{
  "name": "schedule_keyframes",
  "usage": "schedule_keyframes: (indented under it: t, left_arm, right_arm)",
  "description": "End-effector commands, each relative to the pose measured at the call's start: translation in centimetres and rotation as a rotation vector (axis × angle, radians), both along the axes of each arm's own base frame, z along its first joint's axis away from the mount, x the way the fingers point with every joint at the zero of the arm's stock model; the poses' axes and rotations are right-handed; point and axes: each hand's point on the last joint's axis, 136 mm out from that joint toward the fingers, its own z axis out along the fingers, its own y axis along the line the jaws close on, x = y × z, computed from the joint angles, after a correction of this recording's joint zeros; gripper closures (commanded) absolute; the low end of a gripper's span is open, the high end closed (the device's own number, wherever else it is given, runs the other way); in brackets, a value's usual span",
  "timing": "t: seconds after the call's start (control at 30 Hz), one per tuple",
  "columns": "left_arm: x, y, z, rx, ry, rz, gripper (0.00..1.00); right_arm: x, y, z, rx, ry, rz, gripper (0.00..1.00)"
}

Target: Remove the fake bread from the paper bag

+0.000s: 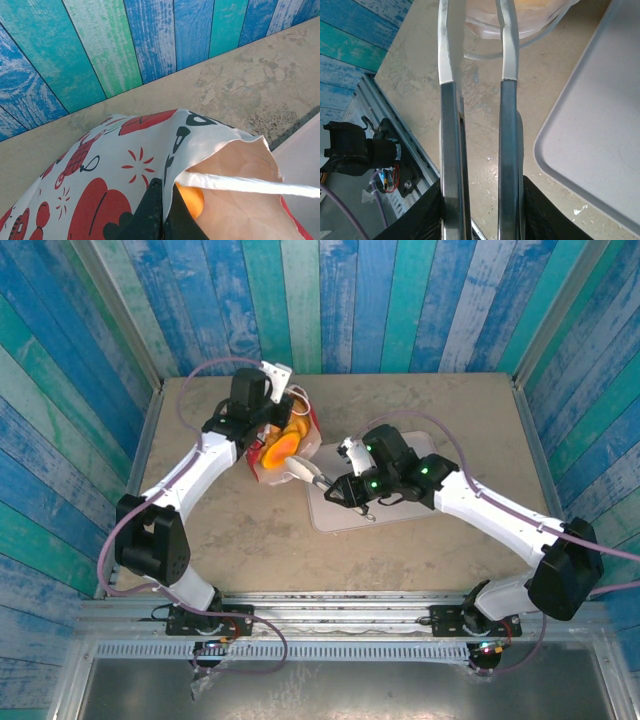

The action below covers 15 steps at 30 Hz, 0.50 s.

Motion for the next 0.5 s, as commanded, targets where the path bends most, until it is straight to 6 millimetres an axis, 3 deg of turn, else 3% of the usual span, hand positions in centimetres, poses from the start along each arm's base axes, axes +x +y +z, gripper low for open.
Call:
schedule_keyframes:
  t: [0.0, 0.47]
  left_arm:
    - [0.1, -0.4, 3.2, -0.033, -0.107, -0.005, 0.97]
    - [-0.5, -0.8, 2.6, -0.031, -0.108, -0.012, 0.97]
  right_arm:
    - [0.5, -0.2, 1.5, -0.002, -0.025, -0.007, 0.63]
    - [3.5, -0.8, 0.7, -0.112, 0.029, -0.084, 0.61]
